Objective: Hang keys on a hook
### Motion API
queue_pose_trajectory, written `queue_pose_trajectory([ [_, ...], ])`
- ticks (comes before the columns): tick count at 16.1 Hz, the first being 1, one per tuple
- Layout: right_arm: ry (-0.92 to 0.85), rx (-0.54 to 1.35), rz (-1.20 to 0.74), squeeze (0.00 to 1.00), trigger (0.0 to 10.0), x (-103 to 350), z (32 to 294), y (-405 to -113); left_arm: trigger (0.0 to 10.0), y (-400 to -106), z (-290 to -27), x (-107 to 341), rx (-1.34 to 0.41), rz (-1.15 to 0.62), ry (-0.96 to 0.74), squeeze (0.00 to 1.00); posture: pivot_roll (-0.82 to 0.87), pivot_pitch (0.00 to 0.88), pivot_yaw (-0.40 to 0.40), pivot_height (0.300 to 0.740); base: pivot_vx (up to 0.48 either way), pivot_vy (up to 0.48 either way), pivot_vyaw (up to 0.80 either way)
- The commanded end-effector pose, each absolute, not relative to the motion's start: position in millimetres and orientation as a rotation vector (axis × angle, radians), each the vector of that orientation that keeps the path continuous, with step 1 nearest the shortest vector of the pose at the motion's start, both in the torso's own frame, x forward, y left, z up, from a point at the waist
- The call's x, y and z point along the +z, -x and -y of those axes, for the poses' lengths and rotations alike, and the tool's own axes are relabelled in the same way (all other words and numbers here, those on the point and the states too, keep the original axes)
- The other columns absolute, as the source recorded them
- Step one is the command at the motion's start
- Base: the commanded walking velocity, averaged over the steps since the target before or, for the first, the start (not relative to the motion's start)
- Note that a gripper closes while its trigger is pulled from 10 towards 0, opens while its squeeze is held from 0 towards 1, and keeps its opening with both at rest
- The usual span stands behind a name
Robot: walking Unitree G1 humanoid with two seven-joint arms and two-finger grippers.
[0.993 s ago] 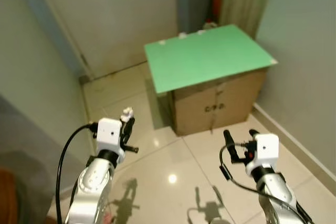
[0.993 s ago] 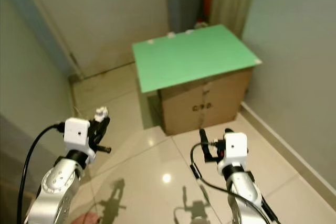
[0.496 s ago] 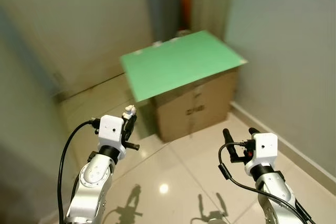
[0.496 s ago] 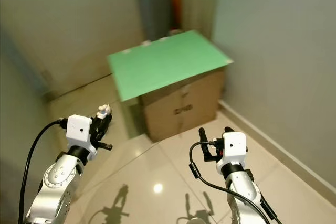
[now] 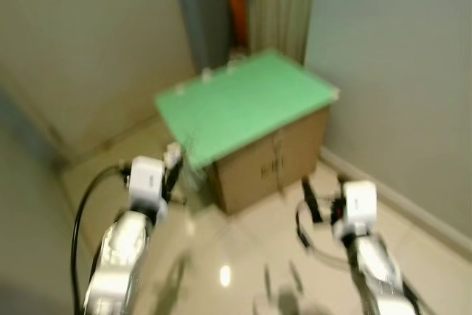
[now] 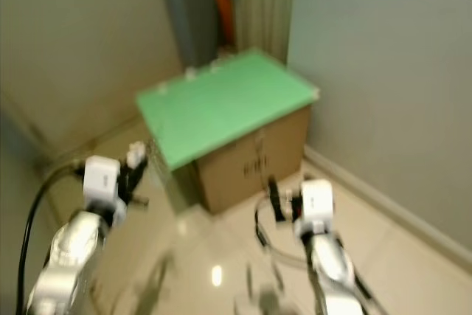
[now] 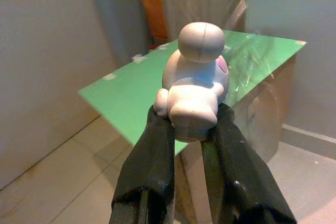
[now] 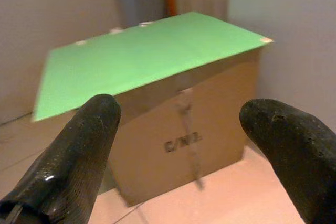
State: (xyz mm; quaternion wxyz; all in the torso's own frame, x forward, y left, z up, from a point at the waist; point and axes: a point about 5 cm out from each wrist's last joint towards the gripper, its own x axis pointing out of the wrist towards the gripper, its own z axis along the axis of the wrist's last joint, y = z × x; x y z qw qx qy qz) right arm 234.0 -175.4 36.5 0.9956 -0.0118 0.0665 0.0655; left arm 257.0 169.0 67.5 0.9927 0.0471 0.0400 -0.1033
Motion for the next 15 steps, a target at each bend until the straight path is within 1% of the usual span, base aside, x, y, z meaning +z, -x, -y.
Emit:
queue_pose_trajectory([
  [1,0.035,0.111,-0.125,0.00,10.0,38,182,-235,0.0,-260,-163,72,-0.231,-0.057,-0.096,0.00,-0.25,0.000,0.150,0.740,0.442,0.000,0.00],
  [2,0.036,0.111,-0.126,0.00,10.0,38,182,-235,0.0,-260,-163,72,-0.232,-0.057,-0.096,0.00,-0.25,0.000,0.151,0.740,0.442,0.000,0.00],
  [6,0.029,0.087,-0.150,0.00,10.0,34,188,-233,0.0,-261,-172,72,-0.225,-0.065,-0.113,0.00,-0.25,0.004,0.150,0.740,0.442,0.000,-0.62],
  [10,0.018,0.076,-0.149,0.00,10.0,35,188,-235,0.0,-260,-171,72,-0.247,-0.070,-0.125,0.00,-0.24,0.004,0.152,0.740,0.448,0.000,-0.58],
  [11,0.026,0.093,-0.140,0.00,10.0,36,187,-237,0.0,-261,-173,73,-0.321,-0.097,-0.114,0.00,-0.24,0.004,0.152,0.740,0.480,0.000,-0.53],
  [12,0.037,0.134,-0.169,0.00,10.0,35,186,-239,0.0,-262,-175,75,-0.401,-0.129,-0.107,0.00,-0.23,0.005,0.148,0.740,0.000,0.000,0.00],
  [13,0.053,0.273,-0.229,0.00,10.0,36,180,-247,0.0,-269,-184,84,-0.505,-0.169,-0.167,0.00,-0.22,0.005,0.147,0.740,0.000,0.000,0.00],
  [14,0.058,0.318,-0.244,0.00,10.0,37,178,-249,0.0,-272,-187,87,-0.524,-0.176,-0.193,0.00,-0.22,0.005,0.147,0.740,0.000,0.000,0.00],
  [15,0.076,0.401,-0.258,0.00,10.0,42,177,-254,0.0,-278,-193,96,-0.556,-0.182,-0.257,0.00,-0.22,0.005,0.148,0.740,0.000,0.000,0.00],
])
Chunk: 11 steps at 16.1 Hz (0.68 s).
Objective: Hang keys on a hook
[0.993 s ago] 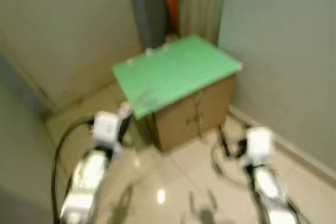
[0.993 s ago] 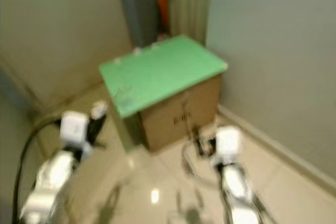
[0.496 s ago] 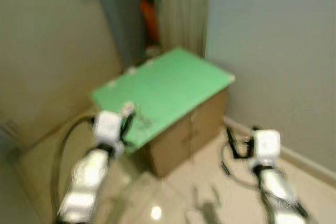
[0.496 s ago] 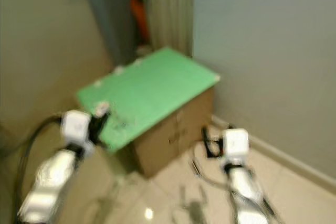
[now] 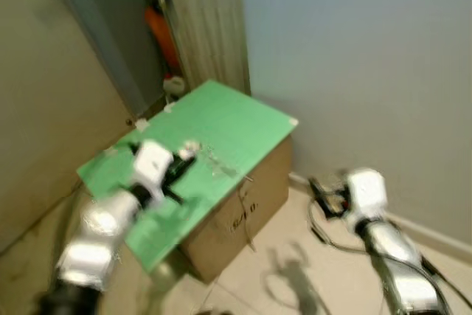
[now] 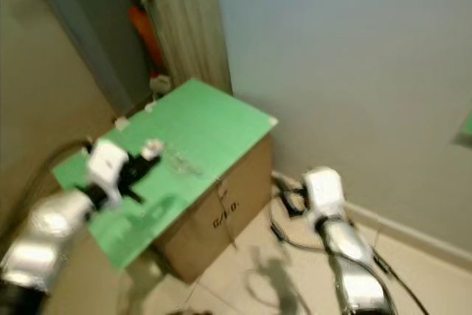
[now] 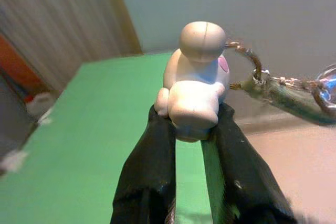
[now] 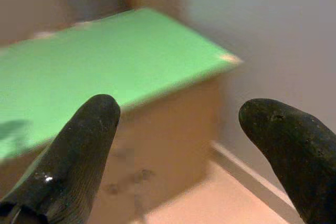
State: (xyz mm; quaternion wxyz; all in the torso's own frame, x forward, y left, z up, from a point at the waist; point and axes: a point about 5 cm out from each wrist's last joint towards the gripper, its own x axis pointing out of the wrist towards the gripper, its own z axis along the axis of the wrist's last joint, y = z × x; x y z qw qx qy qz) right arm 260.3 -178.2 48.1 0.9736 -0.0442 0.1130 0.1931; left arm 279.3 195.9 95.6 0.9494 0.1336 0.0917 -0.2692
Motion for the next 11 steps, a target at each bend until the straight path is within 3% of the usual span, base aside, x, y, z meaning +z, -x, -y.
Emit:
queue_pose_trajectory([
  [1,0.083,0.465,-0.261,0.00,10.0,51,178,-261,0.0,-285,-198,105,-0.591,-0.189,-0.335,0.00,-0.21,0.004,0.147,0.740,0.000,0.000,0.00],
  [3,0.135,0.611,-0.240,0.00,10.0,83,184,-280,0.0,-300,-198,127,-0.753,-0.203,-0.477,0.00,-0.21,0.000,0.145,0.740,0.000,0.000,0.00],
  [5,0.169,0.710,-0.224,0.00,10.0,103,182,-289,0.0,-309,-191,140,-0.849,-0.198,-0.503,0.00,-0.22,0.000,0.149,0.740,0.000,0.000,0.00],
  [8,0.267,0.963,-0.192,0.00,10.0,147,156,-304,0.0,-323,-186,155,-1.007,-0.244,-0.582,0.00,-0.24,0.000,0.154,0.740,0.000,0.000,0.00],
  [11,0.282,1.047,-0.153,0.00,10.0,165,140,-308,0.0,-330,-174,170,-1.075,-0.216,-0.611,0.00,-0.24,0.000,0.156,0.740,0.000,0.000,0.00],
])
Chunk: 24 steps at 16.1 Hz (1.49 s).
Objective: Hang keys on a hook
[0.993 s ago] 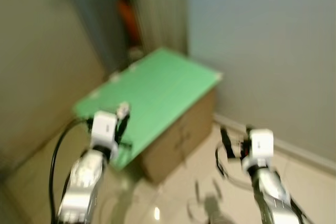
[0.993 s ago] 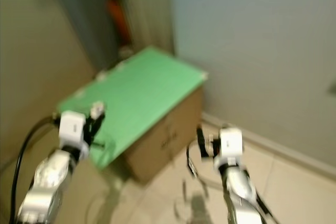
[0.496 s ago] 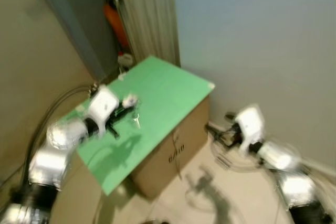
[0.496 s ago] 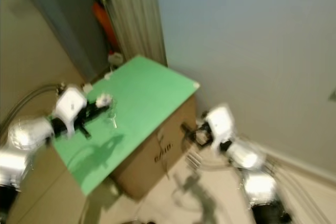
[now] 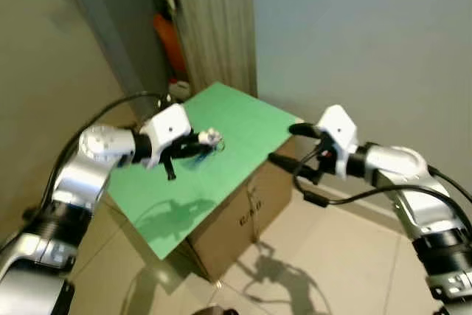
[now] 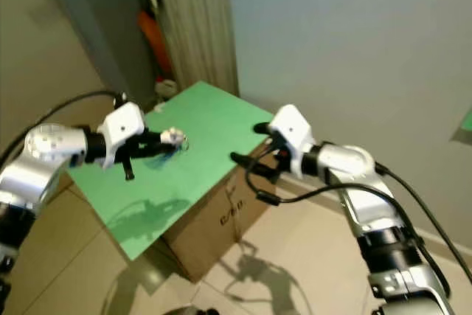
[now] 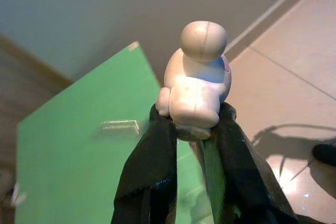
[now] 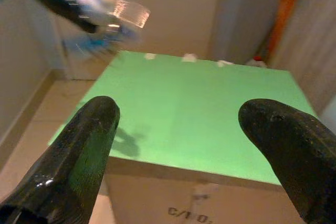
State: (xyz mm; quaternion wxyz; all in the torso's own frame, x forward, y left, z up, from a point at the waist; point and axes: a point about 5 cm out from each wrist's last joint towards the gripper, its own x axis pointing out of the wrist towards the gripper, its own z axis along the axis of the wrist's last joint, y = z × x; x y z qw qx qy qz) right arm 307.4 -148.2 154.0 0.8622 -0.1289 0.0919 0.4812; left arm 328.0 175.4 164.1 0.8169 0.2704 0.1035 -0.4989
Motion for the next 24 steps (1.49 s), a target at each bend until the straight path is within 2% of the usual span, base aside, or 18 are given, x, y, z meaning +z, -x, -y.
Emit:
queue_pose_trajectory([
  [1,0.283,1.076,-0.139,0.00,10.0,170,134,-308,0.0,-331,-170,176,-1.097,-0.204,-0.609,0.00,-0.24,0.000,0.157,0.740,0.000,0.000,0.00],
  [8,0.307,1.152,-0.129,0.00,10.0,187,121,-306,0.0,-339,-161,199,-1.126,-0.135,-0.650,0.00,-0.24,0.000,0.163,0.740,0.000,0.000,0.00],
  [16,0.300,1.116,-0.078,0.00,10.0,189,98,-316,0.0,-343,-155,213,-1.131,-0.090,-0.684,0.00,-0.23,0.000,0.165,0.740,0.000,0.000,0.00],
  [24,0.305,1.088,-0.061,0.00,10.0,189,93,-323,0.0,-342,-152,217,-1.138,-0.073,-0.692,0.00,-0.23,0.000,0.165,0.740,0.000,0.000,0.00],
])
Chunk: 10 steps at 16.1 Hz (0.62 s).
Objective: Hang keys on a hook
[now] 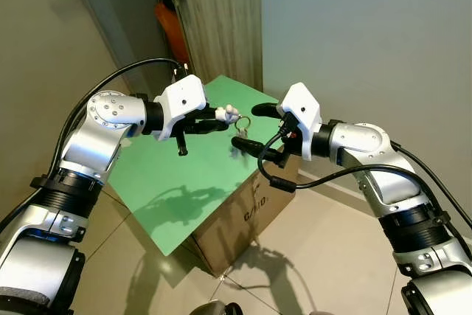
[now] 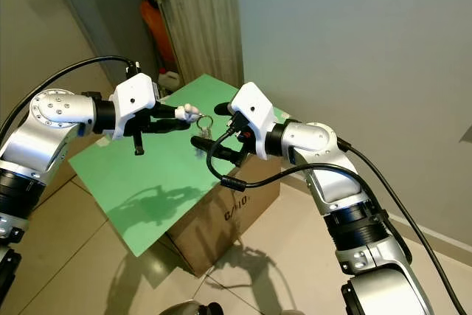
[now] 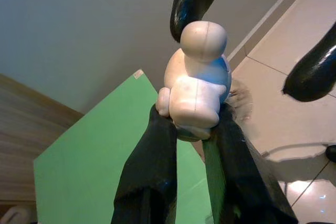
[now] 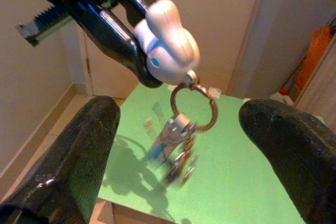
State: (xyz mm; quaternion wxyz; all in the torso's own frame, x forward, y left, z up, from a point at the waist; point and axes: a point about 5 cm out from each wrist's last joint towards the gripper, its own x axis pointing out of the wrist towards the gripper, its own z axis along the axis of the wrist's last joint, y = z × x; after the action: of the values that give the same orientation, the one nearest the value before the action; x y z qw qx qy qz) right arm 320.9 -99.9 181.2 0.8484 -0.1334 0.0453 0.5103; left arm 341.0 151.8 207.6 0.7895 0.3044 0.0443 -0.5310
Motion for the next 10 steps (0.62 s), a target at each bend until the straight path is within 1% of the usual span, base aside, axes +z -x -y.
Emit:
queue_pose_trajectory([
  [1,0.311,1.083,-0.059,0.00,10.0,188.7,93.2,-324.0,0.0,-342.0,-151.1,218.1,-1.138,-0.071,-0.692,0.00,-0.23,0.000,0.163,0.740,0.000,0.000,0.00],
  [4,0.316,1.064,-0.051,0.00,10.0,190.5,95.4,-327.7,0.0,-340.8,-149.5,219.9,-1.142,-0.060,-0.691,0.00,-0.23,0.000,0.160,0.740,0.000,0.000,0.00],
  [5,0.314,1.063,-0.050,0.18,10.0,190.9,95.8,-328.1,0.0,-340.2,-149.5,220.4,-1.143,-0.057,-0.691,0.00,-0.23,0.000,0.161,0.740,0.000,0.000,0.00],
  [6,0.310,1.060,-0.052,1.00,10.0,191.1,96.3,-328.4,0.0,-339.7,-150.7,222.2,-1.144,-0.054,-0.692,0.00,-0.22,0.000,0.159,0.740,0.000,0.000,0.00],
  [9,0.308,1.047,-0.056,1.00,10.0,191.1,97.4,-329.9,0.0,-339.2,-151.6,224.9,-1.145,-0.048,-0.694,0.00,-0.22,0.000,0.157,0.740,0.000,0.000,0.00],
  [10,0.315,1.038,-0.065,0.00,10.0,190.0,98.7,-331.3,0.0,-338.3,-150.8,227.1,-1.154,-0.039,-0.696,0.00,-0.23,0.000,0.156,0.740,0.000,0.000,0.00],
])
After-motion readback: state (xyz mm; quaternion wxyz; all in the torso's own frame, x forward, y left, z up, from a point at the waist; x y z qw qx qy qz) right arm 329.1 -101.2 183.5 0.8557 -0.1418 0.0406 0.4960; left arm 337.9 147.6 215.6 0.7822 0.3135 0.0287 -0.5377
